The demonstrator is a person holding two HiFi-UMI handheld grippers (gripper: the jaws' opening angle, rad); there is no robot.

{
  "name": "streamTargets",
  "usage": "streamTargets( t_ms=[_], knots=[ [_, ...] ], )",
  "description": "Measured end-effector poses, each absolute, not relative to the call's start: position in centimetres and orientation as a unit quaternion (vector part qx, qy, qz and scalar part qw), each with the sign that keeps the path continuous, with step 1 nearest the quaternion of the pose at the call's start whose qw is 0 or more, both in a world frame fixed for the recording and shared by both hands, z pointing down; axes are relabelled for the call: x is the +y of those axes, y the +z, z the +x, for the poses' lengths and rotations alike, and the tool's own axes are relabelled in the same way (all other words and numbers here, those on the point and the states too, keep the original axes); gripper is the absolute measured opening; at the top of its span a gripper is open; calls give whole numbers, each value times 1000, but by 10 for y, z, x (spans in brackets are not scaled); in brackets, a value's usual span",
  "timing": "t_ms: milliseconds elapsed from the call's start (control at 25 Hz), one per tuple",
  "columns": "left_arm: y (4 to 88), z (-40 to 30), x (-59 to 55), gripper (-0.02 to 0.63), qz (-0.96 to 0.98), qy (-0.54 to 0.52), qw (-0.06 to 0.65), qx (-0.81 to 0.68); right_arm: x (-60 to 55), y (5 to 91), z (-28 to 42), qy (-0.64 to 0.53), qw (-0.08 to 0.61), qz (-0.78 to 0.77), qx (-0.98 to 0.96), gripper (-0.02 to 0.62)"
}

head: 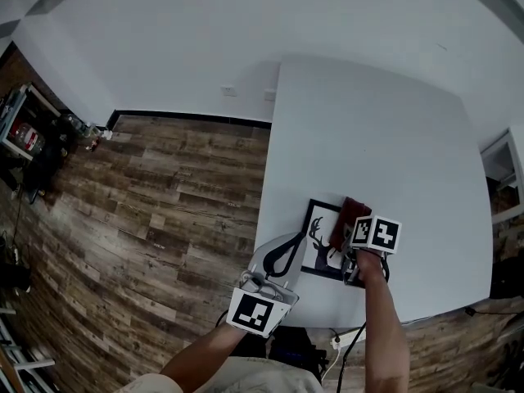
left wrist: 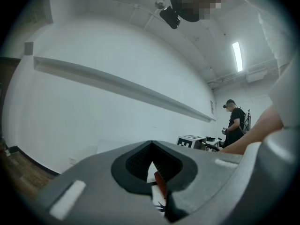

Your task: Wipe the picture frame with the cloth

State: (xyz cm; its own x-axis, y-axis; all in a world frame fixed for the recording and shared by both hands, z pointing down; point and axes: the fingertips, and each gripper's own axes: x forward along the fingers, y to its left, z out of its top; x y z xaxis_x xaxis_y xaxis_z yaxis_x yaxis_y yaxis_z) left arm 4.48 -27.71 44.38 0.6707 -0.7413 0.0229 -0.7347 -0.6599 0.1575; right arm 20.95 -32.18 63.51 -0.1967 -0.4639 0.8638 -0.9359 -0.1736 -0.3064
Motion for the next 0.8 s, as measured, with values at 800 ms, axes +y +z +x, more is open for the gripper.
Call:
streamTargets(
  t_ms=[800],
  knots=[
    [442,42,-274,0,909,-27,77,-409,-317,609,208,478,213,596,-609,61]
  ],
)
